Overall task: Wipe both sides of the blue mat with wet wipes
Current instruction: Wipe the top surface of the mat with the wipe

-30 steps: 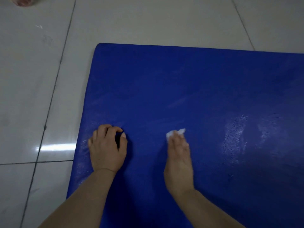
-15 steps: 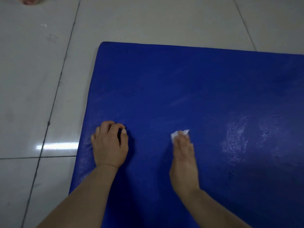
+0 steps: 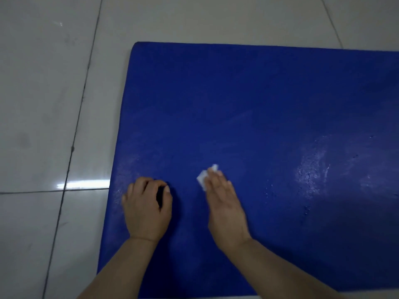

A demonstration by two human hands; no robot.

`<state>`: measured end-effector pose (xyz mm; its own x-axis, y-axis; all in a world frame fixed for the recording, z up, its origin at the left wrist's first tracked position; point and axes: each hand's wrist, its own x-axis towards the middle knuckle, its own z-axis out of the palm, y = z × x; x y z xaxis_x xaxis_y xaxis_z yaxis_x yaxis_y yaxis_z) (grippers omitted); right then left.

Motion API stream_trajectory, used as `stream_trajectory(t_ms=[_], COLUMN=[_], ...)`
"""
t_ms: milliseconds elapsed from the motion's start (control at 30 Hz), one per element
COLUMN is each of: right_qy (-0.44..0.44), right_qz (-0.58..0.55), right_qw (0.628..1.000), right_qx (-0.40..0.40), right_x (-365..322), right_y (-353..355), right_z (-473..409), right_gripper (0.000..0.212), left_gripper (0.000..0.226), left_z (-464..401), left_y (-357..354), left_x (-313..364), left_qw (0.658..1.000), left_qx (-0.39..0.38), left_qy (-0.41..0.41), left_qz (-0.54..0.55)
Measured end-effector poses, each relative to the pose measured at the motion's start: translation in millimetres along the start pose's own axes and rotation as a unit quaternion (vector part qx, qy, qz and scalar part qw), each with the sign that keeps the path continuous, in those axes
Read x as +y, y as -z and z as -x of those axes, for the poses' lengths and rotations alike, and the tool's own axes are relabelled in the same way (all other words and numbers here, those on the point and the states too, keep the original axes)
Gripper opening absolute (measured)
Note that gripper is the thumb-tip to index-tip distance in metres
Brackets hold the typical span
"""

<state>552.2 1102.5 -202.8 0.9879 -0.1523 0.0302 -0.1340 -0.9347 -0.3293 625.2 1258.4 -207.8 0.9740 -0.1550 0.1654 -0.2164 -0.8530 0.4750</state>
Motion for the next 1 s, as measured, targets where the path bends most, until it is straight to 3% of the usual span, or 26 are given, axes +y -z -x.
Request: stream_trajectory(t_ms=[100, 167, 233, 367, 500, 567, 633, 700, 900, 1000], right_qy=[-0.131, -0.163, -0.121, 0.006, -0.001, -0.055, -0.155, -0.178, 0.0, 0.056], right_qz=[0.034, 0.04, 0.065, 0.044, 0.043, 0.079, 0.041, 0.037, -0.005, -0.005], right_qw=[0.99, 0.984, 0.99, 0.999, 0.999, 0.995, 0.986, 0.981, 1.0, 0.998], right_qx=[0.041, 0.055, 0.039, -0.013, -0.018, 0.012, 0.039, 0.063, -0.019, -0.026], right_x=[47, 44, 11, -62, -26, 15, 42, 33, -84, -79], right_y=[12, 11, -3, -30, -10, 1, 11, 9, -30, -28], right_z=[23, 36, 47, 48, 43, 55, 64, 69, 69, 63], right_gripper=[0.082, 0.071, 0.06, 0.06, 0.065, 0.069, 0.078, 0.071, 0.051, 0.049], left_gripper=[0.032, 0.032, 0.031, 0.035, 0.036, 0.036, 0.036, 0.037, 0.038, 0.041], left_z=[-5, -5, -4, -4, -3, -2, -1, -1, -2, -1], left_y=[-2, -3, -3, -3, -2, -2, -3, -4, -1, -1], left_x=[2, 4, 4, 1, 0, 0, 0, 0, -3, -6], left_qw=[0.999, 0.999, 0.999, 0.999, 0.998, 0.998, 0.998, 0.997, 0.996, 0.994], left_qx=[-0.005, -0.006, -0.006, -0.009, -0.009, -0.004, -0.002, -0.005, -0.008, -0.011], left_qy=[0.03, 0.036, 0.035, 0.035, 0.034, 0.038, 0.042, 0.043, 0.028, 0.032], left_qz=[0.017, 0.014, 0.015, 0.031, 0.047, 0.052, 0.052, 0.057, 0.084, 0.104])
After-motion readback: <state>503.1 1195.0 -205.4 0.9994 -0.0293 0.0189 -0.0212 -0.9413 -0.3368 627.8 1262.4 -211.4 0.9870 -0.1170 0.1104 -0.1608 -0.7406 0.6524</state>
